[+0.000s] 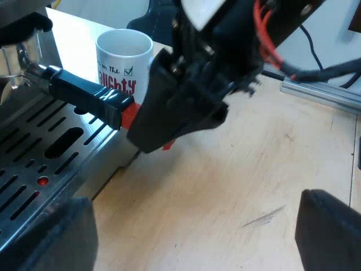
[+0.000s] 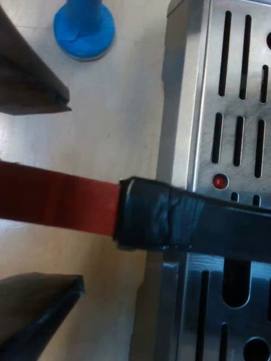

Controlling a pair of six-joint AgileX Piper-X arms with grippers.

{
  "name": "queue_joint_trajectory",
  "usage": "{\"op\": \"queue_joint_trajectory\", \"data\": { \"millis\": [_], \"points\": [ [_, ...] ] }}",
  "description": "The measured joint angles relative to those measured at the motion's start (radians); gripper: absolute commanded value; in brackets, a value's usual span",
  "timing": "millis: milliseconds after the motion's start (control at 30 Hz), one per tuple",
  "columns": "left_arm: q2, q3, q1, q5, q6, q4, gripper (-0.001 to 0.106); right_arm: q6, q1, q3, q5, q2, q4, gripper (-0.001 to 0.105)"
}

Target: Grind coffee beans and then tamp

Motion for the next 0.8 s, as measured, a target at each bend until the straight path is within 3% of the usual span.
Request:
{"op": "queue_joint_trajectory", "data": {
  "millis": [800],
  "points": [
    [0.0, 0.0, 0.0, 0.0, 0.0, 0.0, 0.073, 0.037, 0.0, 0.0, -0.001, 0.115, -0.089, 0.061]
  ]
}}
